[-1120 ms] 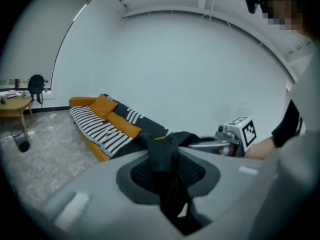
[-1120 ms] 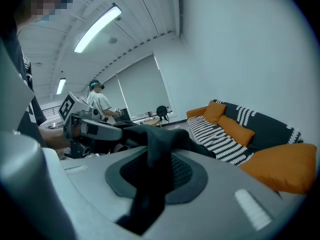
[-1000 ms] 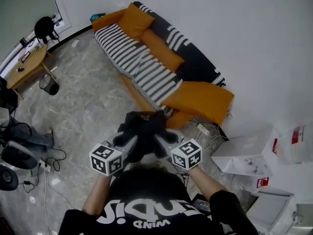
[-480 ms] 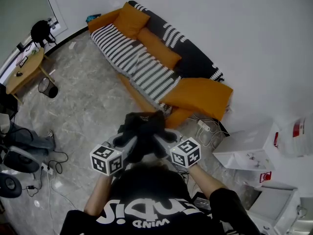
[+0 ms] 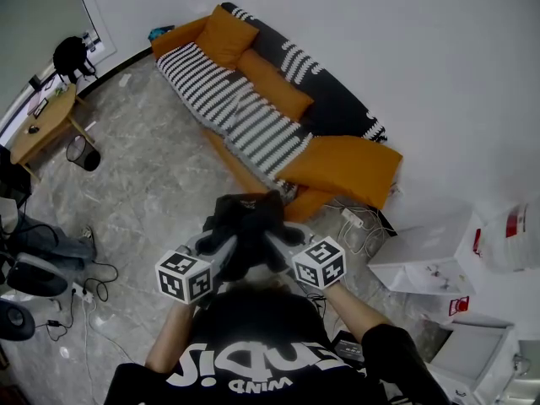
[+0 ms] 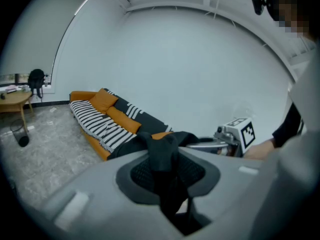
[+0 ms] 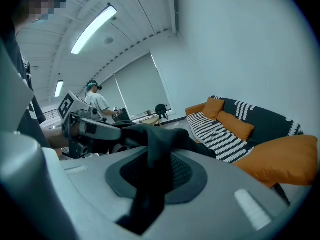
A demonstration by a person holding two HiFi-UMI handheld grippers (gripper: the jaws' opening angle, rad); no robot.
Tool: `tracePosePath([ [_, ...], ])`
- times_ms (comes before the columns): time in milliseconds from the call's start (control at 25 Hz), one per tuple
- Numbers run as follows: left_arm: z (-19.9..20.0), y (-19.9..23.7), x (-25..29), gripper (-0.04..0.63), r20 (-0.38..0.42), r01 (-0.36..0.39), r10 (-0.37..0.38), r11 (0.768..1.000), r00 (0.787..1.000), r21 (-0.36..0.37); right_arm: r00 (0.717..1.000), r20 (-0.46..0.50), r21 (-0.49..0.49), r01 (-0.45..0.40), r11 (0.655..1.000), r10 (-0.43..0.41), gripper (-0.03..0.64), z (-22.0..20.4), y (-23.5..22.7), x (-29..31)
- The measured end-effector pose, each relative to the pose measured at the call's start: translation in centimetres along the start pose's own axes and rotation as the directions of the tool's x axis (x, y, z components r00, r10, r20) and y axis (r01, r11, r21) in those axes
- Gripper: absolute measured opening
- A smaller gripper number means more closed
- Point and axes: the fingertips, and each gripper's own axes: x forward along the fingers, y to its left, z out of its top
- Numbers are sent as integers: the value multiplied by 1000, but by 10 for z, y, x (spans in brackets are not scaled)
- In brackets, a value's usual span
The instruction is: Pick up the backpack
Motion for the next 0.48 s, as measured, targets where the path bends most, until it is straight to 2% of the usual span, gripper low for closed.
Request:
tracePosePath([
  [480, 5, 6, 1, 92, 5, -6, 6, 1000, 1000, -7, 1000, -17, -4, -10, 1000, 10, 69, 5, -2, 6],
])
